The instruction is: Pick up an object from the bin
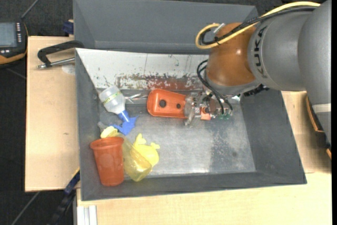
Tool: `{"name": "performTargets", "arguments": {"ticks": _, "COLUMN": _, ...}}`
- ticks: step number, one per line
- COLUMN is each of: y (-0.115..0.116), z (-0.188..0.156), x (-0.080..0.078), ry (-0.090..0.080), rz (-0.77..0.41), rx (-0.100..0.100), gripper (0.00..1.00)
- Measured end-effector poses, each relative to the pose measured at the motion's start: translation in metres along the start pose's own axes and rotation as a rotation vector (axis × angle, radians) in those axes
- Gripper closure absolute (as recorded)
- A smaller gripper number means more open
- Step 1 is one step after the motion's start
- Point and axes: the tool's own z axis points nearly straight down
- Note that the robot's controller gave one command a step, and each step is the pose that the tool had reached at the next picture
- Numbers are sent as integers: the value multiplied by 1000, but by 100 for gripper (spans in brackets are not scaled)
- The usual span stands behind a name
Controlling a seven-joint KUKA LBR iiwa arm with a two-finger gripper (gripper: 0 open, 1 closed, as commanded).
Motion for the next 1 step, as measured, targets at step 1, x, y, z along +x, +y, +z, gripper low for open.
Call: {"name": "performTargets", "arguments": {"ticks": 1, "y": 0, "z": 0, "x": 0, "ry": 0, "rz": 0, "rx": 0, "gripper": 100}}
